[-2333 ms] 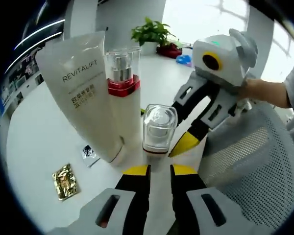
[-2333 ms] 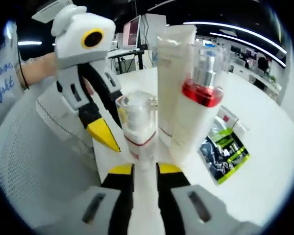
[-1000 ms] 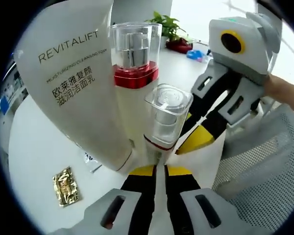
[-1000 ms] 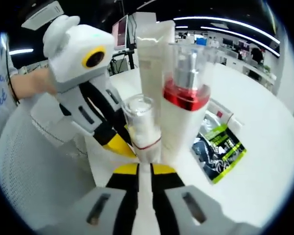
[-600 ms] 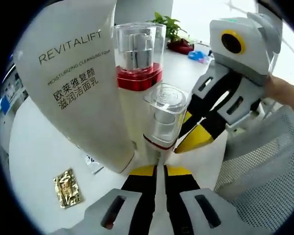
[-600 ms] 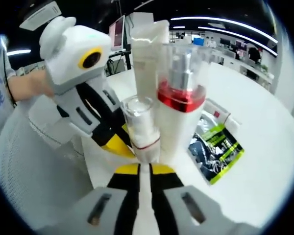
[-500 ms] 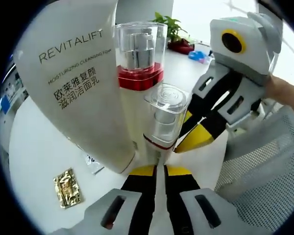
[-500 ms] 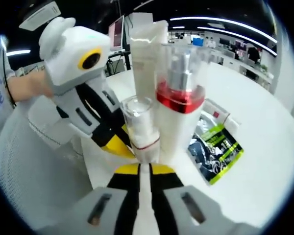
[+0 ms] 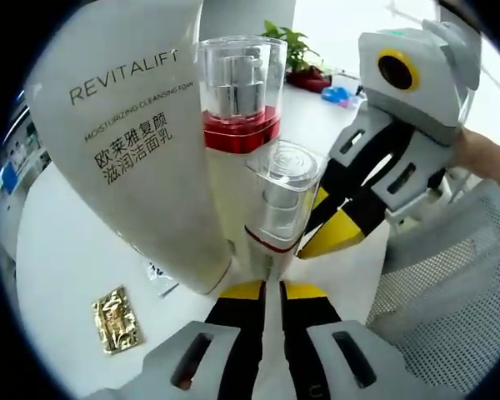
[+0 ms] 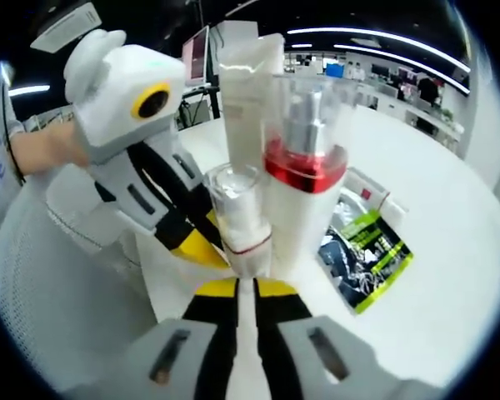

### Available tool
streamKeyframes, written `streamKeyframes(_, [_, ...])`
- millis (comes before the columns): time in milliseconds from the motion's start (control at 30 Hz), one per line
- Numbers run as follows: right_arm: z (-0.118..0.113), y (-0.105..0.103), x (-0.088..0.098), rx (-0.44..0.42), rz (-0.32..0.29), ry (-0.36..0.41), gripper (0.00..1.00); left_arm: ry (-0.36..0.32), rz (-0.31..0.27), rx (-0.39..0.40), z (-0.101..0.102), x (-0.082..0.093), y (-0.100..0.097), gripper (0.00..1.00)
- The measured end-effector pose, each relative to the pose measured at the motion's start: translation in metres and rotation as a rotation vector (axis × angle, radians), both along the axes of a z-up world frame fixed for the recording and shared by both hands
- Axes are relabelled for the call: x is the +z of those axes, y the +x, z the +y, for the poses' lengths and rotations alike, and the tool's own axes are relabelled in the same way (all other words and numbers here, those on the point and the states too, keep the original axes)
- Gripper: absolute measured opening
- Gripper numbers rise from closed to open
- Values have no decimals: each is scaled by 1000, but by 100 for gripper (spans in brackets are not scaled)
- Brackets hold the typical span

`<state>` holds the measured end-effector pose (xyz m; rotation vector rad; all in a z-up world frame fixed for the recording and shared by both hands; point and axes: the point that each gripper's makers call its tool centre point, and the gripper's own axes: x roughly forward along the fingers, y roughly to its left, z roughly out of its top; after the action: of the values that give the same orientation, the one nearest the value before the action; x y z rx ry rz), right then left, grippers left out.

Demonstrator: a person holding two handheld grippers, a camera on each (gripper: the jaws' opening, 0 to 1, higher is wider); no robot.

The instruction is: Arrange the skincare products in the storage area until every visible bottle or jar stands upright without overlapping.

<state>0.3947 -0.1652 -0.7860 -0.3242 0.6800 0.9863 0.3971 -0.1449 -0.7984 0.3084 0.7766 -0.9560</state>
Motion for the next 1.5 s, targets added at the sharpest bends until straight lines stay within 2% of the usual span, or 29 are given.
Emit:
streamKeyframes(767, [0,1,4,-23,-10,-7,7,-2,-12,-10,-1,2,0,4])
streamKeyframes(1133, [-4,-3,13,-32,-17,-15,9,-12,-30,2,4,12,-1,6])
streamKeyframes(1500, [-10,-5,30,-72,-27,-9,20,-24,-62,22,22,32,-4,18])
